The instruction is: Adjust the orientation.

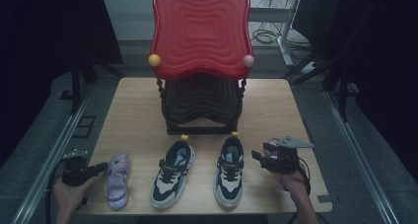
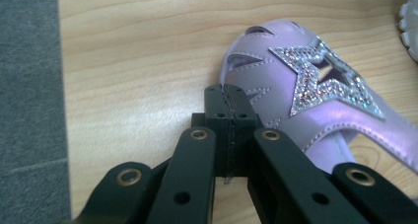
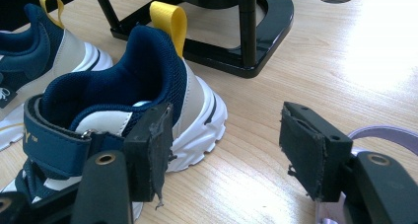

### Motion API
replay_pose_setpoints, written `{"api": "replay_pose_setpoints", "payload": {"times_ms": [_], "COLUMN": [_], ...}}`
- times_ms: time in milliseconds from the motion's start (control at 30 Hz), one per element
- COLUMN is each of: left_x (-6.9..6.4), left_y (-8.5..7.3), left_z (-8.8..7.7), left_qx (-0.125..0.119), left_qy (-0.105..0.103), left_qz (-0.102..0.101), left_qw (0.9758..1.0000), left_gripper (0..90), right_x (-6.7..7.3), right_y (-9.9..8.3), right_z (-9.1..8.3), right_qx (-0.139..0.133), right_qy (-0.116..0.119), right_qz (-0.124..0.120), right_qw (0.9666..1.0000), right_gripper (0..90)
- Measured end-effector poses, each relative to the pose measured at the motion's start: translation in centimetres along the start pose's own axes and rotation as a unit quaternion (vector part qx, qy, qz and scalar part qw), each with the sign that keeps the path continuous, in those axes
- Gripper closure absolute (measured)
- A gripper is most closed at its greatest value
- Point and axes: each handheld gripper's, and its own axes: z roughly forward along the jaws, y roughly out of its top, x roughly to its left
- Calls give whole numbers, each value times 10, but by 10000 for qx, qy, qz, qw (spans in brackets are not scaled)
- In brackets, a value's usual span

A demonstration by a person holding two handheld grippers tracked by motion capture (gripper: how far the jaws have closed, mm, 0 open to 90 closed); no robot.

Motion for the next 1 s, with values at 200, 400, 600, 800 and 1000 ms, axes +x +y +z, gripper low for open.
{"api": "replay_pose_setpoints", "payload": {"times_ms": [200,400,600,800,1000], "left_x": [-1,-1,-1,1,-1], "left_y": [8,15,20,23,26], "left_z": [5,9,12,17,22], "left_qx": [74,159,183,191,173], "left_qy": [-73,-146,-182,-265,-404], "left_qz": [108,209,235,233,272], "left_qw": [9999,9995,9994,9992,9987], "left_gripper": [900,900,899,900,899], "right_x": [0,-1,-2,-2,4], "right_y": [0,-1,0,2,7], "right_z": [0,1,4,9,14], "right_qx": [0,13,28,47,74], "right_qy": [-10,-17,-13,11,63], "right_qz": [20,2,47,44,-57], "right_qw": [10000,10000,10000,10000,9999], "right_gripper": [379,379,379,379,379]}}
